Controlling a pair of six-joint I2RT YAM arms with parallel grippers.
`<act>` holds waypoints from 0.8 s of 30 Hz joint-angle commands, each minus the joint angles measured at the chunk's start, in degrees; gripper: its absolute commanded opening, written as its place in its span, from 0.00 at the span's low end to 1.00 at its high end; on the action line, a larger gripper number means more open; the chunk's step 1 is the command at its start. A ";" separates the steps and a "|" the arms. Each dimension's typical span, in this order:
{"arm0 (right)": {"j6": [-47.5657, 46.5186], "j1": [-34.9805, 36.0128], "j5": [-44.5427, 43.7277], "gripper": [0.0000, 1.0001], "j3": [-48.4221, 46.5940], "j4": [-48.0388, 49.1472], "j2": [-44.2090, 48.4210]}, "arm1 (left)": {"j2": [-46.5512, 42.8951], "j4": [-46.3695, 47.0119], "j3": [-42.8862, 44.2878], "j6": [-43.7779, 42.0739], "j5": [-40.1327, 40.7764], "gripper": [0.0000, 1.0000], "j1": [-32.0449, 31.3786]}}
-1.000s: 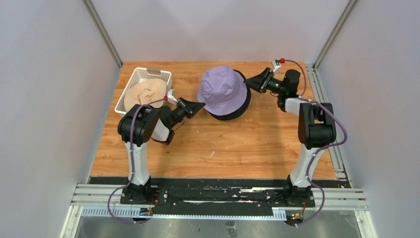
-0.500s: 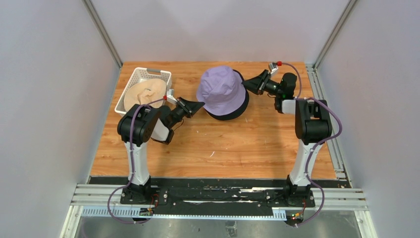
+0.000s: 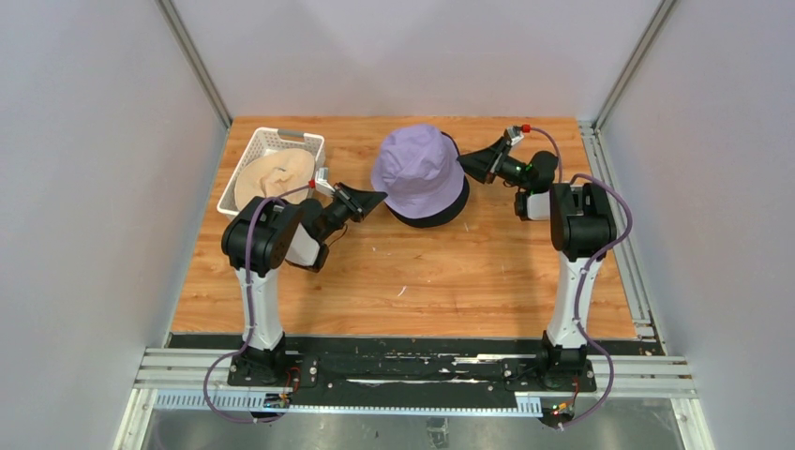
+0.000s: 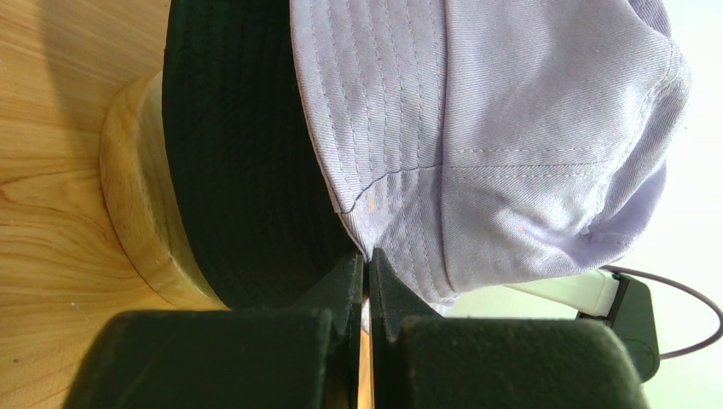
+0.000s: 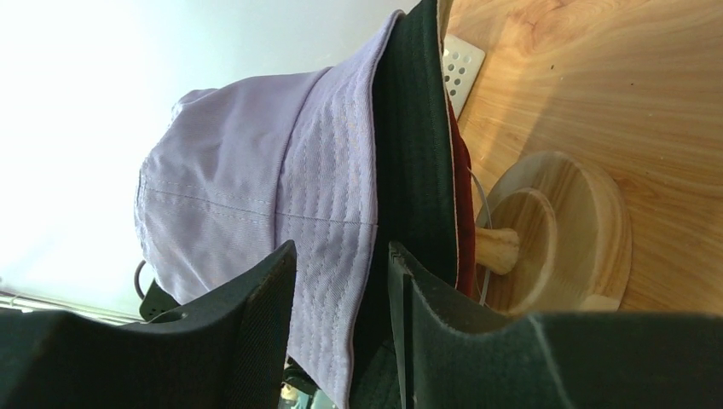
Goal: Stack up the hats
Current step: Stack the hat on the hat.
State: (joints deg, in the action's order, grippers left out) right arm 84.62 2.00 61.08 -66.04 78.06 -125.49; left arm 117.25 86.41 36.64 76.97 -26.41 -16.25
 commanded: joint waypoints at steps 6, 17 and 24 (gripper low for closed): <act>5.63 1.12 1.56 0.43 -2.67 9.14 -2.63 | -1.11 3.06 1.12 0.46 -0.35 0.00 0.52; 9.78 1.25 2.20 0.24 -3.06 12.97 -2.84 | -1.05 3.06 1.59 0.75 -0.30 0.00 0.54; 10.80 1.25 2.23 0.24 -3.66 12.88 -3.91 | -1.15 3.00 1.68 0.81 -0.35 0.00 0.60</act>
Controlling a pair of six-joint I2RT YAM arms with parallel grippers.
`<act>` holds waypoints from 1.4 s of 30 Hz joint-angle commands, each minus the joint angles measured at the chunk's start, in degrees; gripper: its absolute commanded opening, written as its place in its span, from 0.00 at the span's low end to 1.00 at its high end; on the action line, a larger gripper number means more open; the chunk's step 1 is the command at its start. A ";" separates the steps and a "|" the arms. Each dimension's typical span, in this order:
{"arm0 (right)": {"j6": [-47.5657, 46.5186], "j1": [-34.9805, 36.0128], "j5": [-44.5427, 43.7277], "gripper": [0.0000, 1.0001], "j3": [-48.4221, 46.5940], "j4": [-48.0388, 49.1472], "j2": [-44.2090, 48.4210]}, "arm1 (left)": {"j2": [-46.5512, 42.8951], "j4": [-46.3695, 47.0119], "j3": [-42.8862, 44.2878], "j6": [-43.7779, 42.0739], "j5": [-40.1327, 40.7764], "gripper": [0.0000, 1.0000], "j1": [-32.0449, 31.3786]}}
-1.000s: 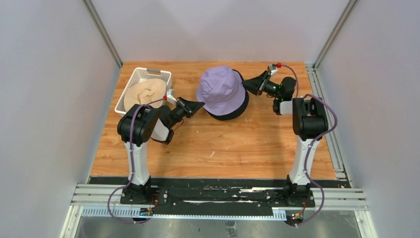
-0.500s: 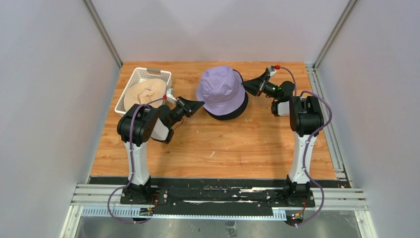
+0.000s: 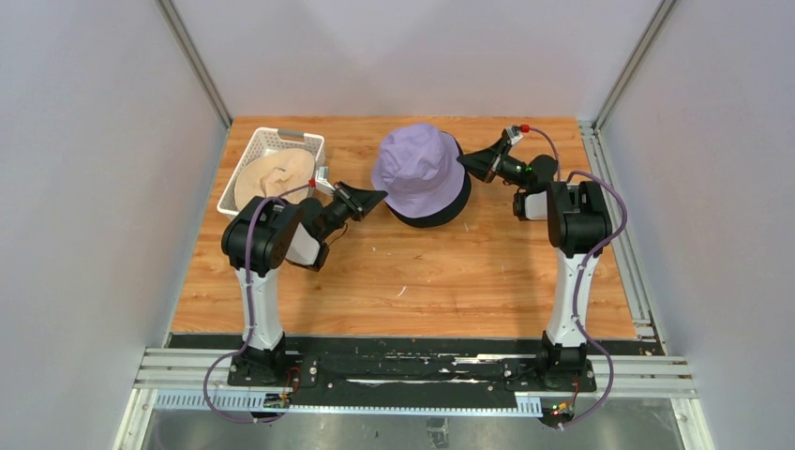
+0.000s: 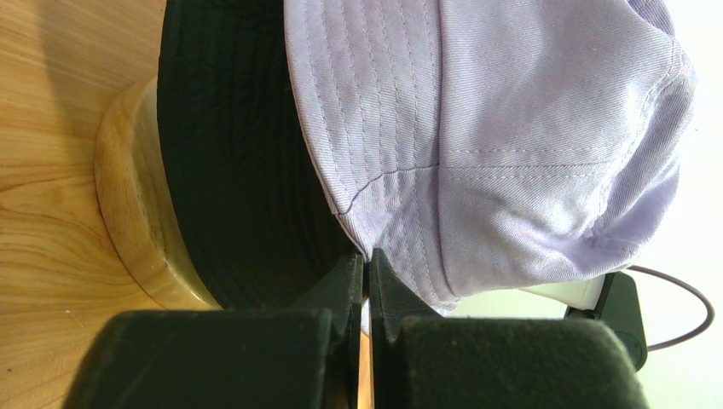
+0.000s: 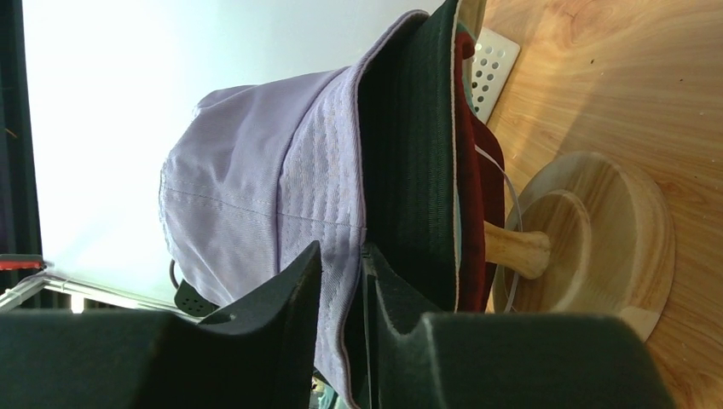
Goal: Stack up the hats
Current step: Stack the hat on the hat.
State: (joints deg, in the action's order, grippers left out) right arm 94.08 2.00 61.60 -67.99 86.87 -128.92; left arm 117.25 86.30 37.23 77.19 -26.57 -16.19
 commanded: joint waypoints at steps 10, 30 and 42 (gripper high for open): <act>2.07 1.33 1.66 0.41 -3.71 4.16 -4.13 | -1.06 3.05 0.92 0.68 -0.50 0.00 0.51; 3.08 2.76 2.92 0.03 -4.54 4.09 -2.70 | -0.84 2.94 1.03 0.77 -0.85 0.00 0.45; -0.76 -0.15 0.30 0.01 -1.11 3.48 -3.70 | 0.06 2.90 -0.39 0.51 -0.71 0.00 1.07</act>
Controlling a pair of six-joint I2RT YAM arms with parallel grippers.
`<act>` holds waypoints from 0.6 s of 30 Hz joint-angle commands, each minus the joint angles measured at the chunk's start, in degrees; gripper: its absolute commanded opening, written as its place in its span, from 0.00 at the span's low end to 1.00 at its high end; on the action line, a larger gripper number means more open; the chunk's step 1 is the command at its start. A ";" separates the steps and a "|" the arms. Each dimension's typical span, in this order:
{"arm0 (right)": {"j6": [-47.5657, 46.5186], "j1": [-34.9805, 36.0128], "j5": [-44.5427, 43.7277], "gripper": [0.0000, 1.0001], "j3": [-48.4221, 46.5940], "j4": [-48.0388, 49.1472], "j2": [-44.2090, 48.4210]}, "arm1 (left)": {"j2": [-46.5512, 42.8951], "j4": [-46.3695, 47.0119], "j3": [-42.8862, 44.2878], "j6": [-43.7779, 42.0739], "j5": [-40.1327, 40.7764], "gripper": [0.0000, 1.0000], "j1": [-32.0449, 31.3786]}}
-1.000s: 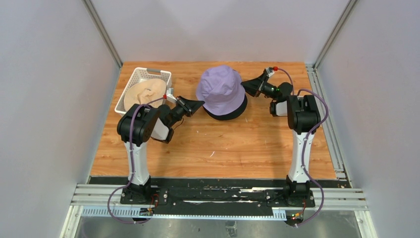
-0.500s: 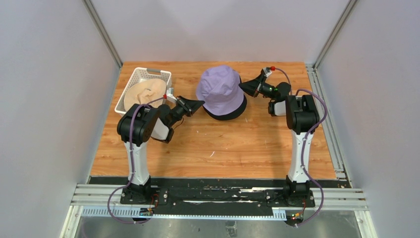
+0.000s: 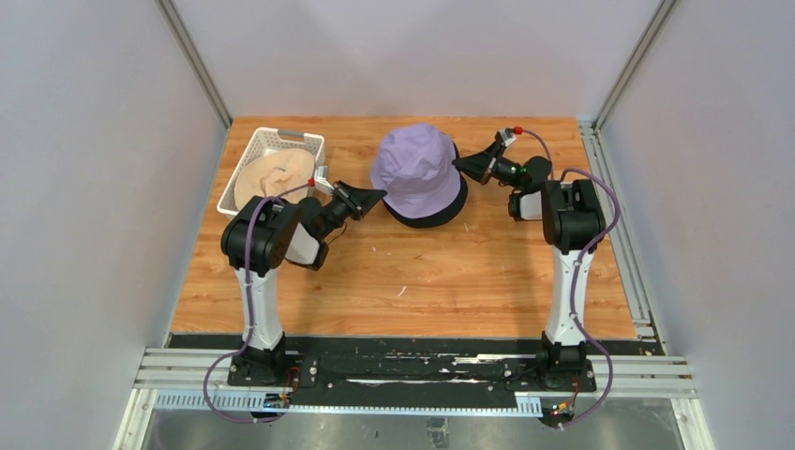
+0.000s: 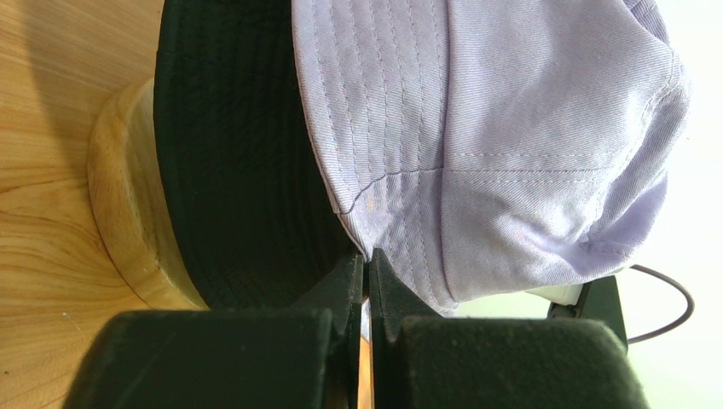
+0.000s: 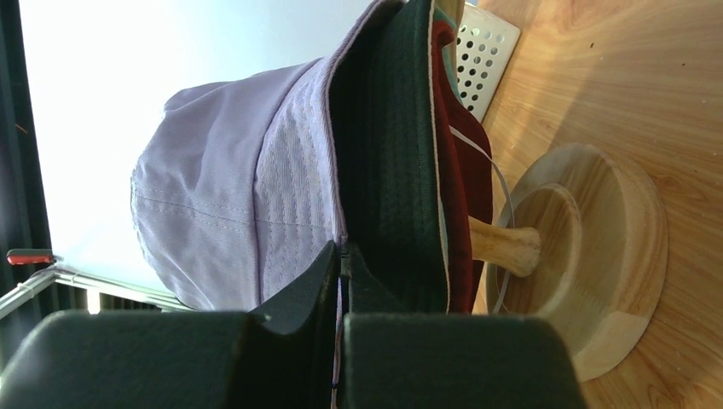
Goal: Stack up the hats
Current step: Stack the hat on the hat.
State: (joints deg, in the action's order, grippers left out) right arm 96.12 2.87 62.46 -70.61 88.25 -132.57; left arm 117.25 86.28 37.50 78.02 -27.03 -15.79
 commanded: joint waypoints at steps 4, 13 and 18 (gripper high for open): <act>-11.90 -1.85 -1.08 0.01 4.86 -5.87 1.86 | 0.26 2.83 -1.26 -0.58 -0.43 0.00 0.84; -36.95 -2.26 -5.56 0.01 7.61 -36.09 10.90 | 0.54 1.47 -2.53 -1.69 -0.53 0.00 1.03; -40.75 -2.26 -6.21 0.00 8.05 -39.16 13.01 | 0.35 1.71 -3.18 -2.06 -0.54 0.00 1.21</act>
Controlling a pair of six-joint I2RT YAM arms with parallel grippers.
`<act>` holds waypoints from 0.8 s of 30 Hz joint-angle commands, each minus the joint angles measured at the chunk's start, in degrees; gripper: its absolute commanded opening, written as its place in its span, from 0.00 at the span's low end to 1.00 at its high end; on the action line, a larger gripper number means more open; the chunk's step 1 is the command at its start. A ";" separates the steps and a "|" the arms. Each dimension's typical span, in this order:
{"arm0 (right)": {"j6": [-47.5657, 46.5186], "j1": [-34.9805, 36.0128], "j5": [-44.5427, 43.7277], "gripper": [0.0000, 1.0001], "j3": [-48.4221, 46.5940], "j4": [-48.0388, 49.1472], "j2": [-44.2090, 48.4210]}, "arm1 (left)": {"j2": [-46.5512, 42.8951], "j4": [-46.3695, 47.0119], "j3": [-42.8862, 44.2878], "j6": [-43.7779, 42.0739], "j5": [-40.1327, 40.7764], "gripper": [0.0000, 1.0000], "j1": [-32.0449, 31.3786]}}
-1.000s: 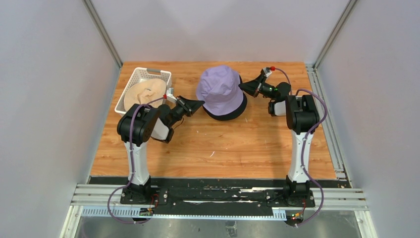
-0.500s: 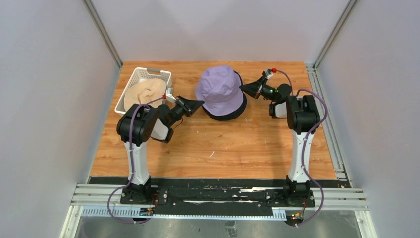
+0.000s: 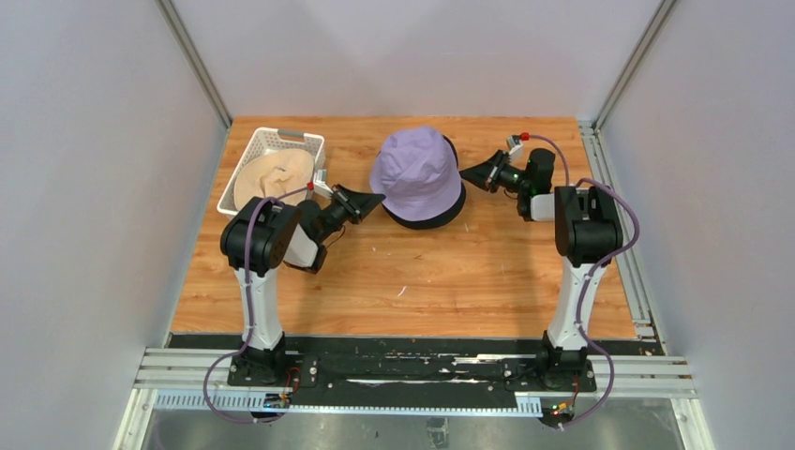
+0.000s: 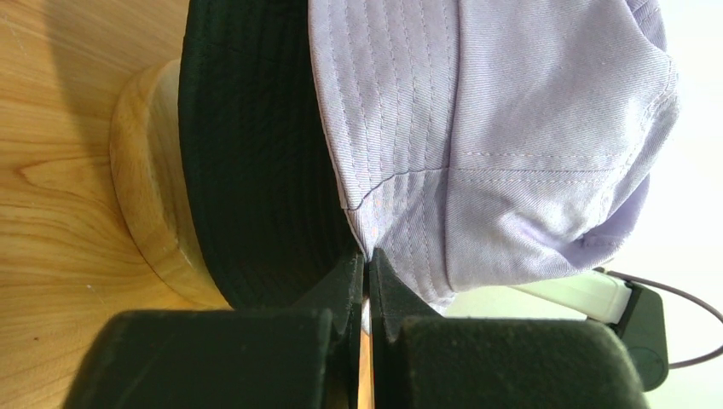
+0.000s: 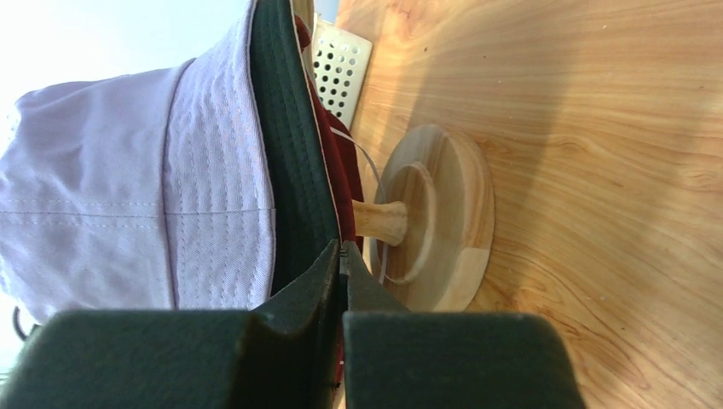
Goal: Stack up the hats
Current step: Stack the hat on the hat.
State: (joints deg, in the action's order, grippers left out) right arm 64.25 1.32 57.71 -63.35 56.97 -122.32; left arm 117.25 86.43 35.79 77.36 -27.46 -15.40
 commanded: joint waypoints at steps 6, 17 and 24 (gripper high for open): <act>-15.88 -0.71 -3.85 0.01 1.02 -16.40 7.09 | -0.80 1.59 -0.81 -0.92 -0.80 0.00 1.13; -24.90 -0.45 -8.95 0.17 1.33 -28.42 18.49 | -3.26 1.33 -3.16 -1.85 -1.54 0.00 -0.03; -27.62 -0.36 -10.05 0.23 0.98 -33.09 22.99 | -3.76 1.45 -3.44 -2.24 -0.40 0.00 -5.14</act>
State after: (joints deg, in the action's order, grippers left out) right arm 40.21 1.23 49.01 -62.17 28.21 -101.54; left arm 114.96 85.91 32.97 76.18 -27.83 -17.65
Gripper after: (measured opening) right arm 0.227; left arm 0.019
